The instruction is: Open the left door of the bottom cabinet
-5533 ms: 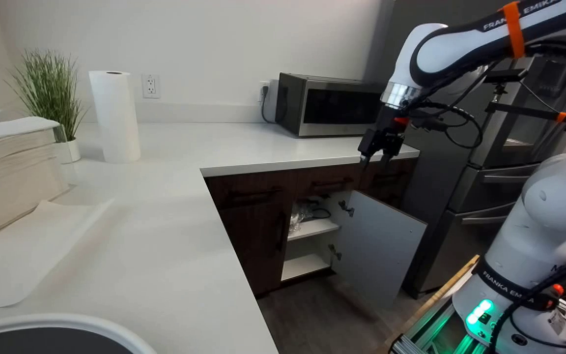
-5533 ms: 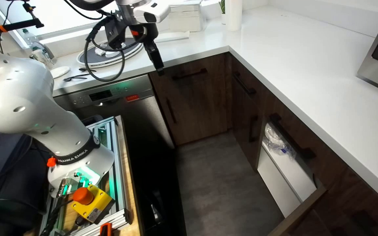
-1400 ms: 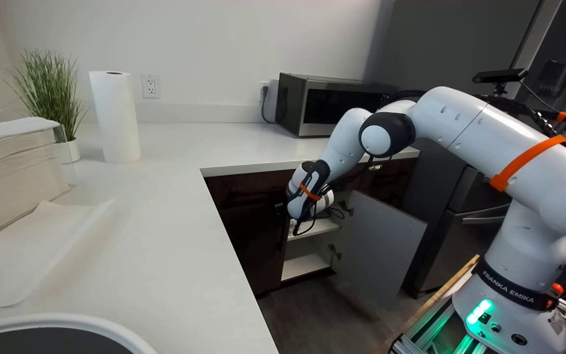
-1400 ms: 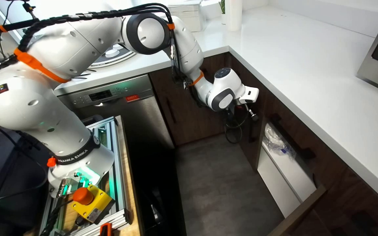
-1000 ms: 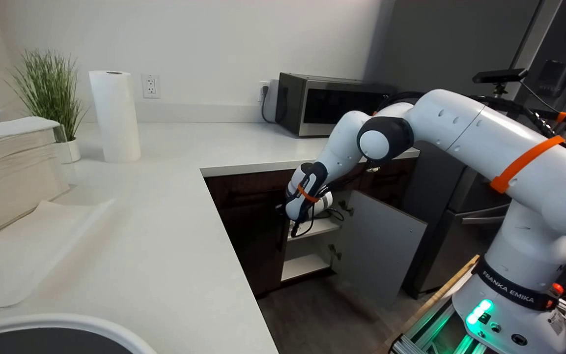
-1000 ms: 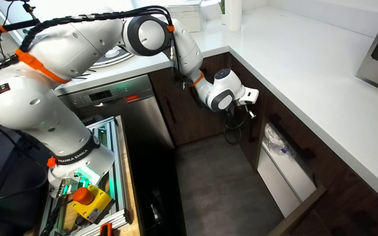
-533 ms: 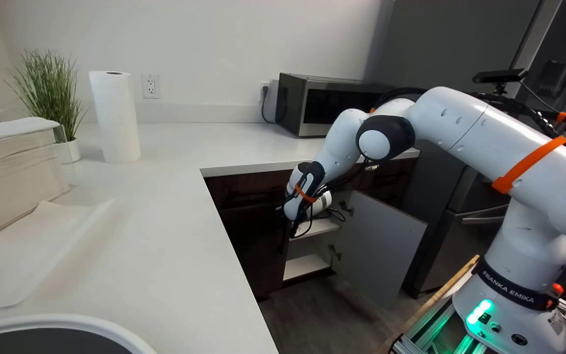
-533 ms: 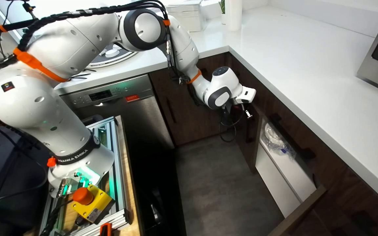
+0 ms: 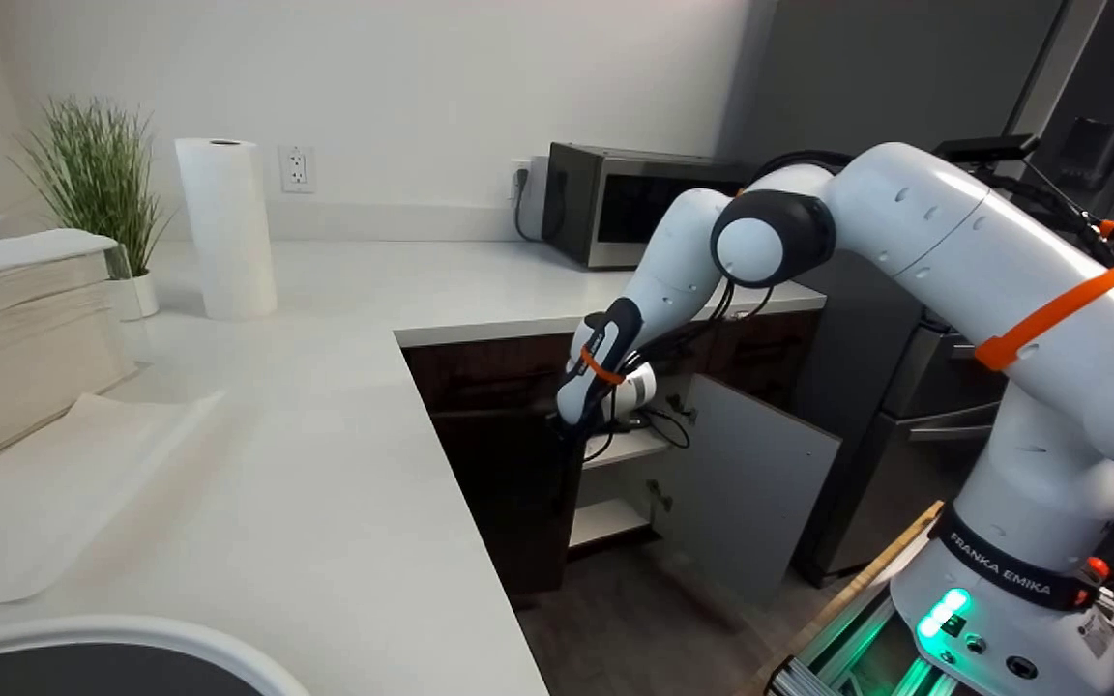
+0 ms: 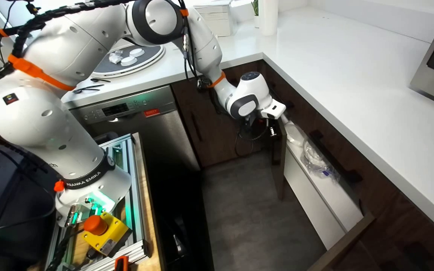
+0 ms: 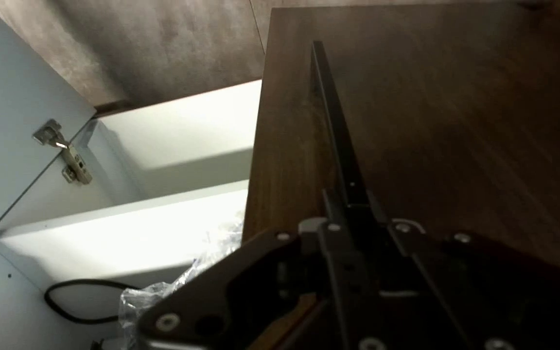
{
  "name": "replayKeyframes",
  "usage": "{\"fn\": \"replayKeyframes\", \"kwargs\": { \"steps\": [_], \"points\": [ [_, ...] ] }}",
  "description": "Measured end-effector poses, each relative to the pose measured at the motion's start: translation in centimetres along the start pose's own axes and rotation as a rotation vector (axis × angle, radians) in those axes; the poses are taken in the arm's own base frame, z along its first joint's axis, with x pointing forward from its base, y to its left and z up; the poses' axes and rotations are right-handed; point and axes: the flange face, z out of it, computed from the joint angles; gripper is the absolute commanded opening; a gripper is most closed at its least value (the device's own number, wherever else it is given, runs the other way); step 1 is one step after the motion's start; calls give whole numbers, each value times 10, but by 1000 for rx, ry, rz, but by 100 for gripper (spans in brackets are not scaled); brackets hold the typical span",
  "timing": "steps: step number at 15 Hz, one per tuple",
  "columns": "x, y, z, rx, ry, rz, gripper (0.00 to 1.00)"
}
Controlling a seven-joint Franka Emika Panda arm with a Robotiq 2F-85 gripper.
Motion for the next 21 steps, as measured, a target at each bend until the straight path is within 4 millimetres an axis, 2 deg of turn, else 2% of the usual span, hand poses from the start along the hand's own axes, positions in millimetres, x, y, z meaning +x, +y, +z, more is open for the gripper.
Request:
{"fn": "replayKeyframes", "kwargs": {
  "steps": [1,2,3,5,11,12,15,21],
  "points": [
    [-5,0,-3,-1,-23,23,14],
    [-10,-1,-5,-2,-48,46,40],
    [-16,-1,-8,-1,-74,72,40],
    [-23,-2,-20,7,-131,132,50],
    [-25,-15,-70,88,-286,320,96],
    [-22,-16,-78,106,-295,350,99],
    [-13,-12,-96,141,-303,406,100],
    [-1,-5,-96,161,-252,396,100]
  ]
}}
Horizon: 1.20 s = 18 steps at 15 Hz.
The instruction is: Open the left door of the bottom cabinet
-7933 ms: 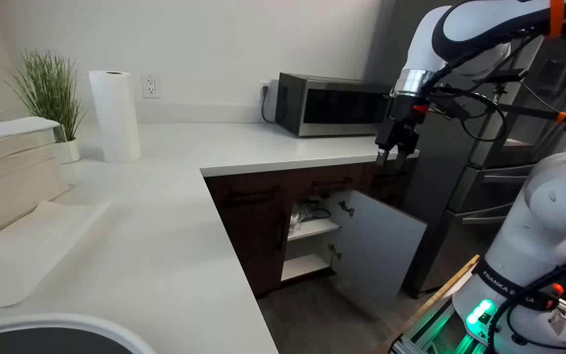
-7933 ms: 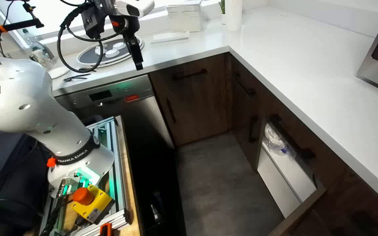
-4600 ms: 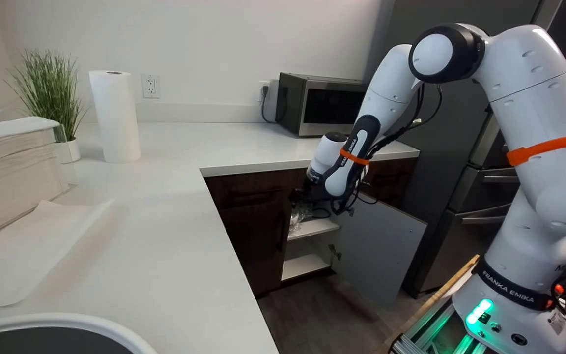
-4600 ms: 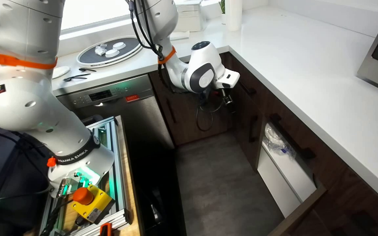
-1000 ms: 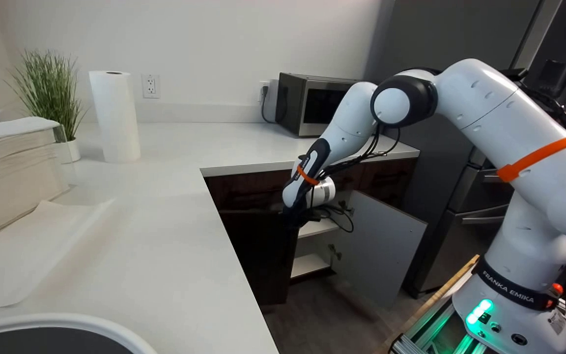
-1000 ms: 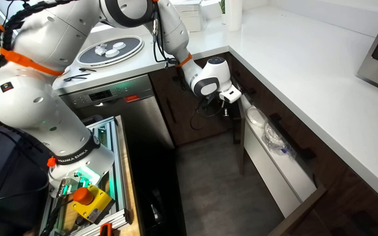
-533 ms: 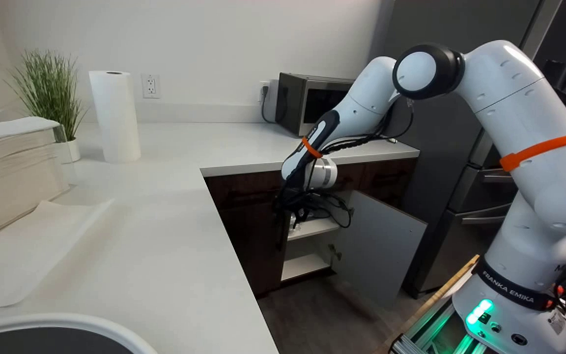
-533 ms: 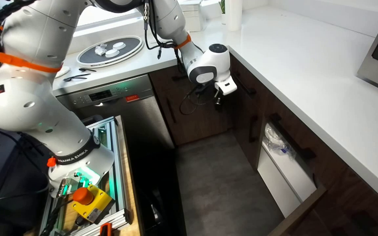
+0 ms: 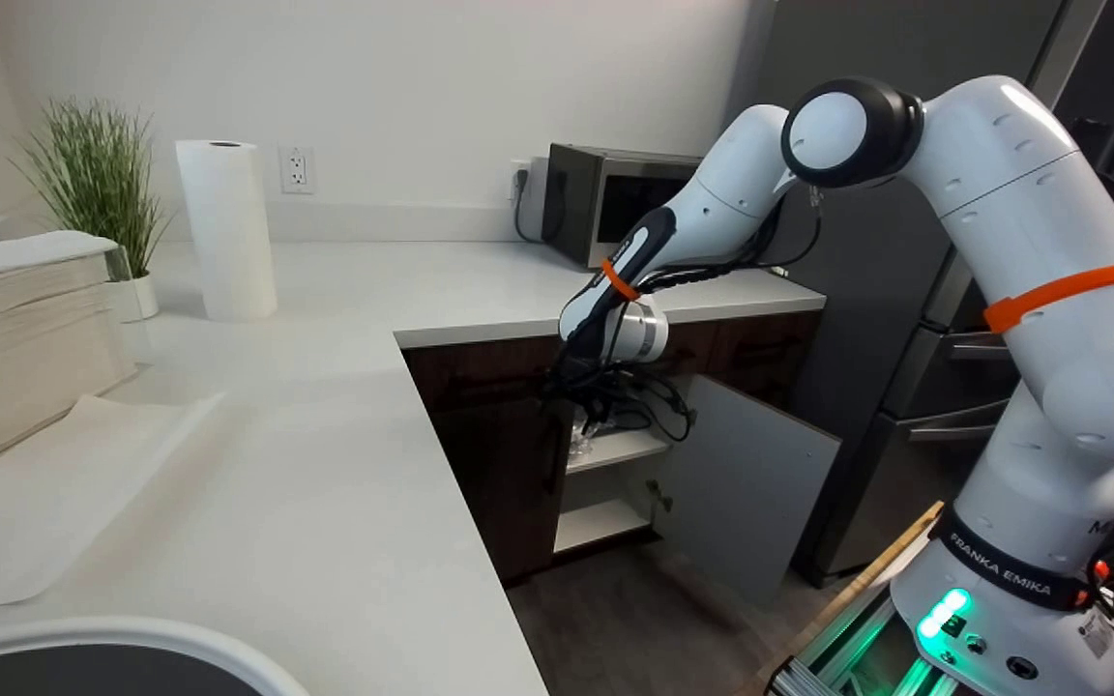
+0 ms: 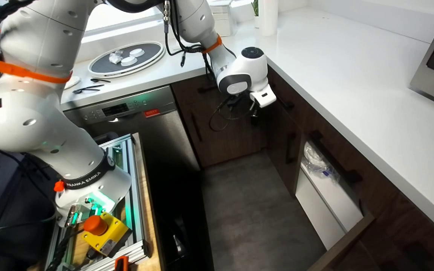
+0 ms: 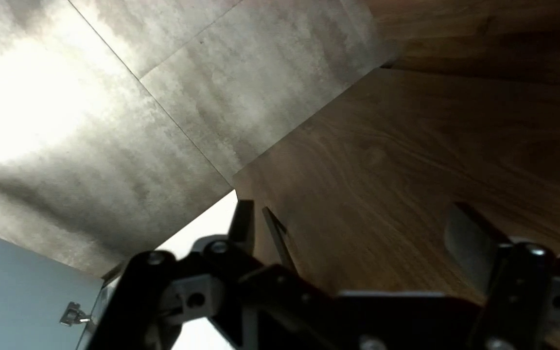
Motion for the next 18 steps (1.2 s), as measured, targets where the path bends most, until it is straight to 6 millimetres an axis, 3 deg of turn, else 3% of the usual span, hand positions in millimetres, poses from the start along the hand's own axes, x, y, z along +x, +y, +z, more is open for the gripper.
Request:
{"fn": "replayKeyframes", "kwargs": {
  "steps": [4,8,12,18],
  "points": [
    [16,-6,22,39,119,-126,100],
    [39,3,53,0,204,-313,100],
    [64,7,68,-50,267,-482,100],
    [73,-9,87,-67,301,-686,100]
  ]
}}
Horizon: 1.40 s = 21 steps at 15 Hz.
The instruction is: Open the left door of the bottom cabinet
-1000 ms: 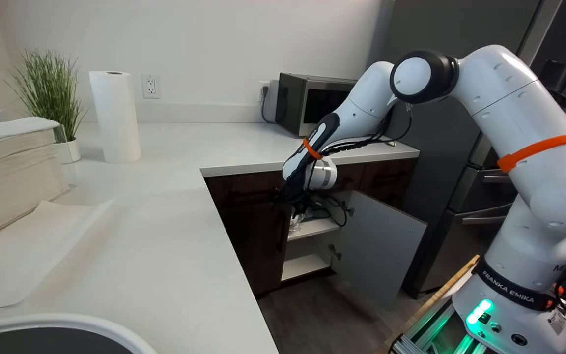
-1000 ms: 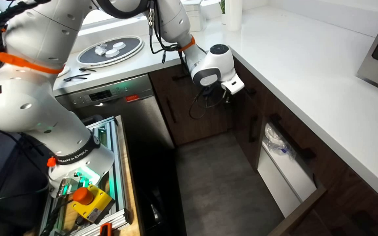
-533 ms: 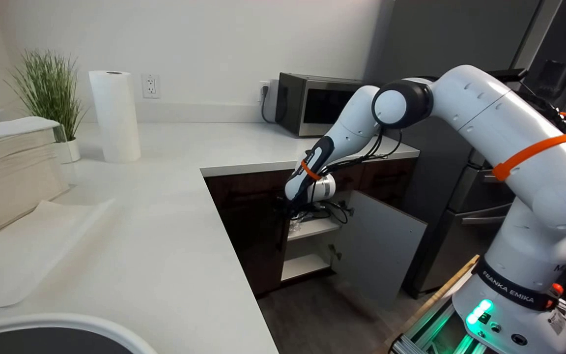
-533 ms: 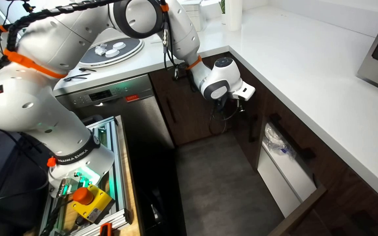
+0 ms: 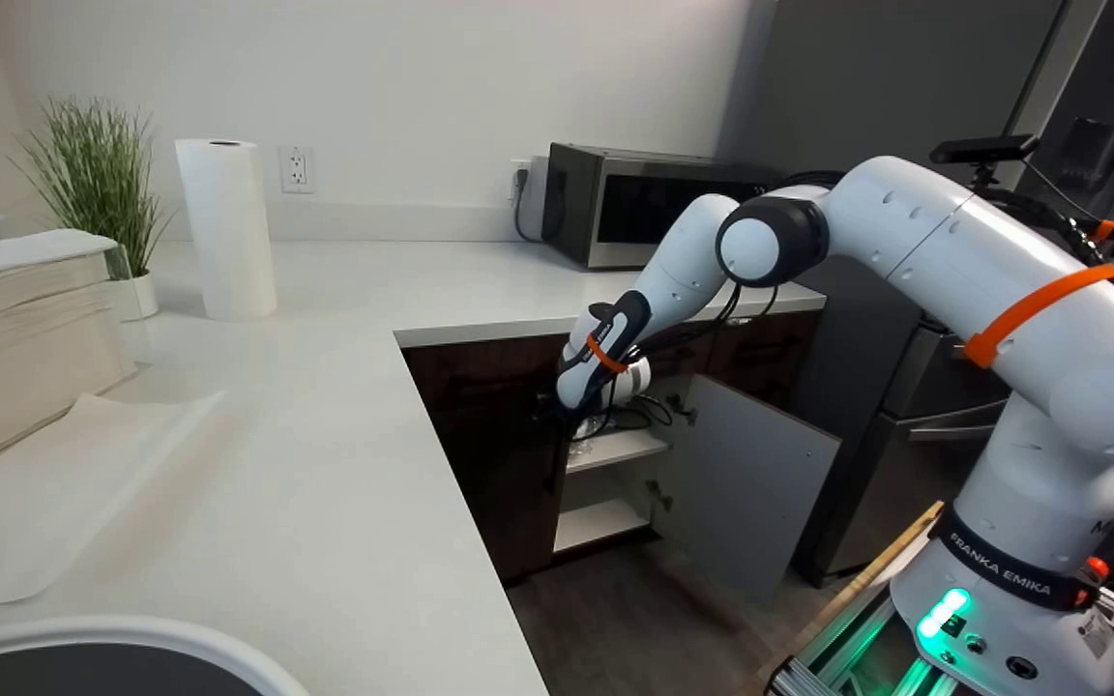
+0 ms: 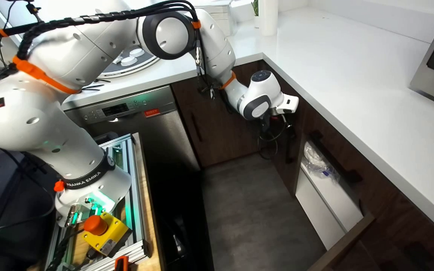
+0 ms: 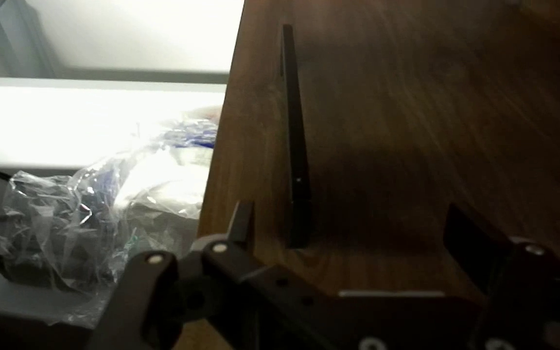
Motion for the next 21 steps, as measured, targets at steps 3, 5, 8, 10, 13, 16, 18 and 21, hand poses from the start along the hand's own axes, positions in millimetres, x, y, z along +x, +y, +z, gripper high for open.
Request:
{"fn": "replayKeyframes", "kwargs": {
  "steps": [3,5,8,10,13,16,18,21],
  "points": [
    [1,0,11,-6,12,-58,96],
    [2,1,16,-11,17,-75,71],
    [1,5,21,-19,19,-80,48],
    [1,11,22,-30,19,-79,32],
    [0,15,24,-39,18,-81,10],
    [-1,15,25,-47,18,-66,5],
    [-1,15,24,-52,18,-52,2],
    [-3,14,24,-66,21,-18,4]
  ]
}}
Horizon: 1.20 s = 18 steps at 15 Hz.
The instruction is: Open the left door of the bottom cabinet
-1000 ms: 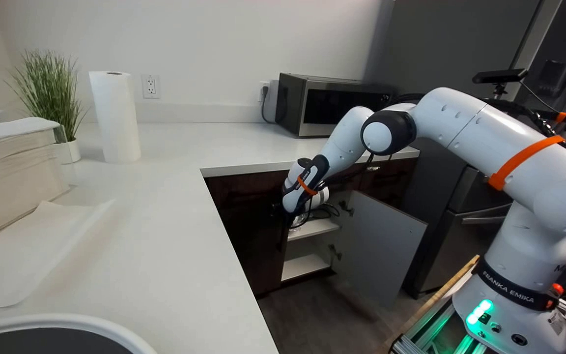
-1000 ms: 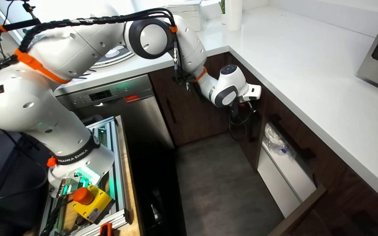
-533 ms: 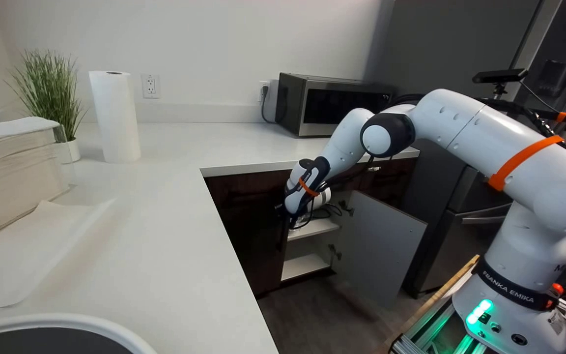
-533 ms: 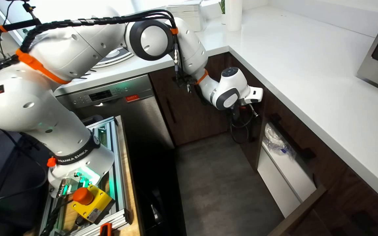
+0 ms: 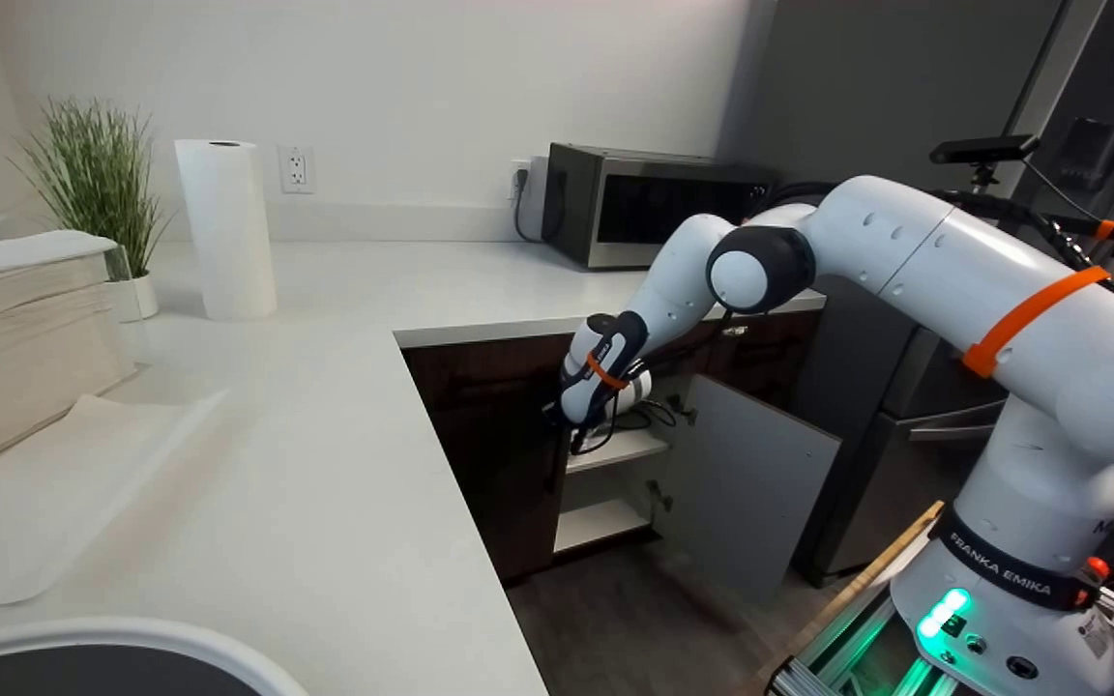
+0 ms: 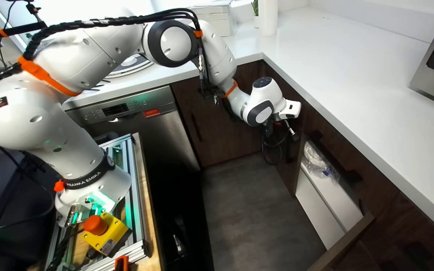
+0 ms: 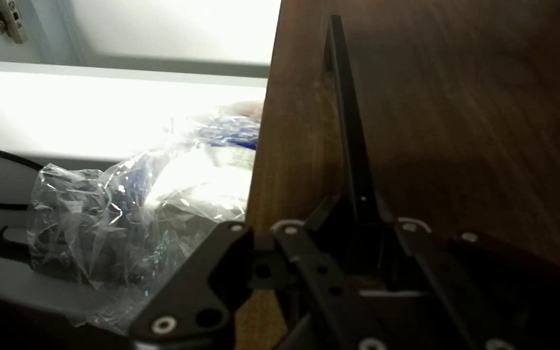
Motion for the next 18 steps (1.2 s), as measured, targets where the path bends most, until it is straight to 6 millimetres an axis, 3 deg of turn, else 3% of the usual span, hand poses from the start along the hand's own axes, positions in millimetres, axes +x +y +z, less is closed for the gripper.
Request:
{"fn": "replayKeyframes", "kwargs": {
  "steps": [10,18],
  "points": [
    [-21,-15,-11,-60,-21,138,4],
    [-69,-40,-36,-107,-73,369,4]
  ]
}}
